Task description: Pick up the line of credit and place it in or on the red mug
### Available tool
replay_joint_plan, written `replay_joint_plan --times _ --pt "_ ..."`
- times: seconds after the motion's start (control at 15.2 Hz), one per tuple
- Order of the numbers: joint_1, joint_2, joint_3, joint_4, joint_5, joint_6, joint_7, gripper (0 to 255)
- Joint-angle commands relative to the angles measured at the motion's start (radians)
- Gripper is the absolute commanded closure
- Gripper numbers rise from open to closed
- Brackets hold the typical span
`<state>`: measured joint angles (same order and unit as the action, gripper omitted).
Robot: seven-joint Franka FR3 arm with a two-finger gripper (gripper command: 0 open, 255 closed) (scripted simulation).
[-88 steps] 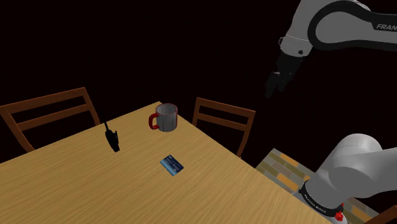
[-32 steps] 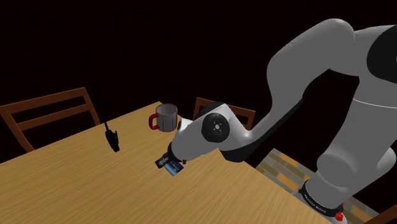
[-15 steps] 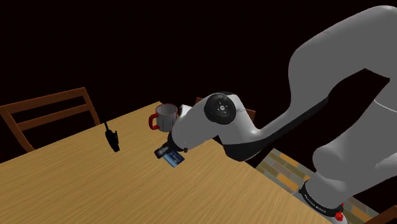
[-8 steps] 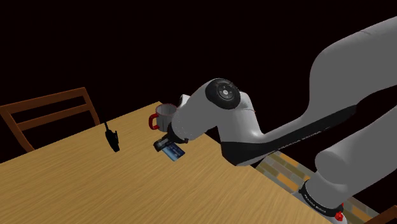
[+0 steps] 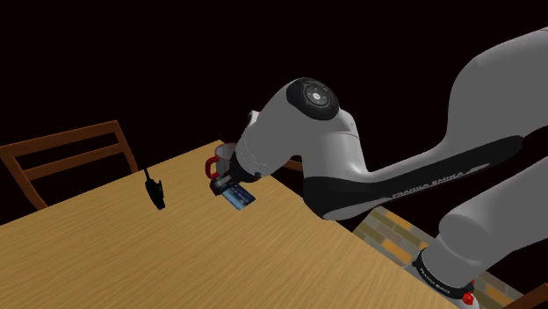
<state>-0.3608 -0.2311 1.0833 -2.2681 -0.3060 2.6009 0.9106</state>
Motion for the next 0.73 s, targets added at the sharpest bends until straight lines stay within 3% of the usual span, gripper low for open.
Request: replay_joint_plan --times 0.0,0.4,0.66 --pt "0.03 -0.018 -0.032 0.012 0.037 -0.022 -0.034 255" --pt "0.079 -0.049 -0.088 0.053 0.1 -0.084 -0.097 255" --pt "-0.01 0.058 -0.075 0.122 0.011 -0.075 -0.118 255"
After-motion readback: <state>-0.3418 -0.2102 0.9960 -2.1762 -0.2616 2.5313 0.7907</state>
